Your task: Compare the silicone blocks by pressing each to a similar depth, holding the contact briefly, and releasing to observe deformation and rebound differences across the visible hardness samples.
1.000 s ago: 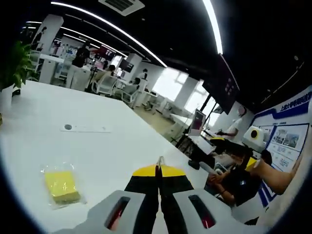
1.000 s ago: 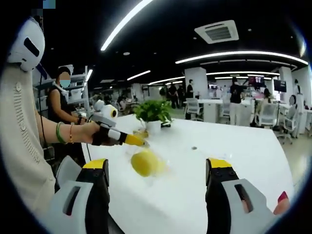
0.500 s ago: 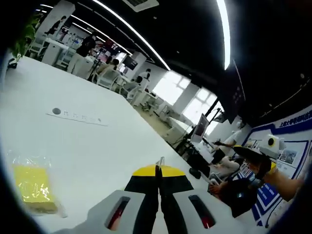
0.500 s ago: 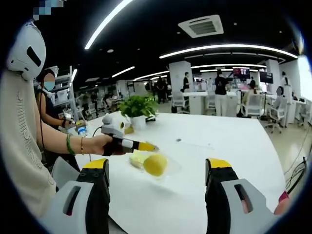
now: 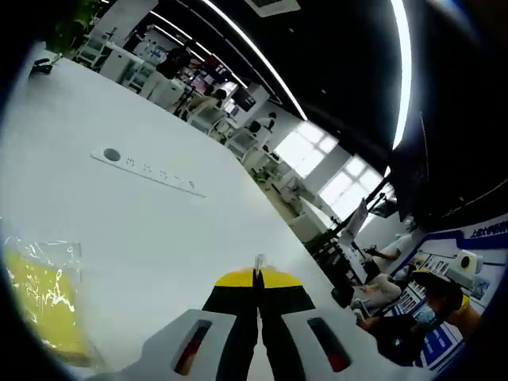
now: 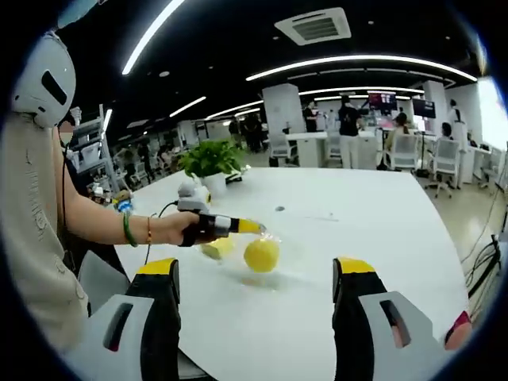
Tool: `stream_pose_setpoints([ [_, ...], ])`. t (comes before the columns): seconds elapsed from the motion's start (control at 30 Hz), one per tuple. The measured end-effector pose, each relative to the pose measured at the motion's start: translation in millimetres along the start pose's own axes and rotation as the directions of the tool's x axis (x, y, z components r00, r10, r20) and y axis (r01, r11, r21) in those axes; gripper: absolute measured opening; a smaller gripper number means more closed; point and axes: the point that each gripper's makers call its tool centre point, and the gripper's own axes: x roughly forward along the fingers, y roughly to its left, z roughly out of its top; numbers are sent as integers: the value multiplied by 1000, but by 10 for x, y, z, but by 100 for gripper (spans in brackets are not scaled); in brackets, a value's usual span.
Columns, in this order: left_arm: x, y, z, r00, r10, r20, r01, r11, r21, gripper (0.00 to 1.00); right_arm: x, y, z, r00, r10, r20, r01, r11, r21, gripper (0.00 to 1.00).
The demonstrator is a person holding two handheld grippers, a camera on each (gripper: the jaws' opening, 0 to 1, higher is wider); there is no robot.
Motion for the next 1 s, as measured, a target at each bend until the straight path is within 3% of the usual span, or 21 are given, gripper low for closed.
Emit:
stream_pose_setpoints([
  [0.37, 242, 591, -61, 992, 122, -34, -122, 992, -2, 0, 36, -76, 0, 1000, -10, -2, 10, 999, 37, 72],
  [0.5, 301, 724, -88, 987, 152, -58, -148, 987, 69, 0, 11, -117, 52, 1000, -21, 16, 20, 999, 50, 71],
  [0.57, 310, 810, -130, 980, 178, -85, -167, 978, 127, 0, 13, -131, 46, 1000, -27, 11, 26, 998, 49, 71],
  [0.67, 294, 956, -217, 965, 230, -125, -211, 966, 148, 0, 31, -121, 34, 1000, -23, 2, 23, 999, 48, 71],
  [0.77, 290, 958, -207, 969, 219, -115, -200, 967, 157, 0, 64, -106, 13, 1000, -20, -3, 20, 999, 50, 71],
  [0.83, 286, 972, -209, 966, 229, -118, -196, 951, 239, 0, 84, -91, 10, 1000, -15, -3, 15, 998, 53, 71],
  [1.0, 264, 946, -201, 964, 243, -105, -208, 942, 263, 3, 98, -55, 21, 1000, -2, -5, 2, 999, 46, 71],
])
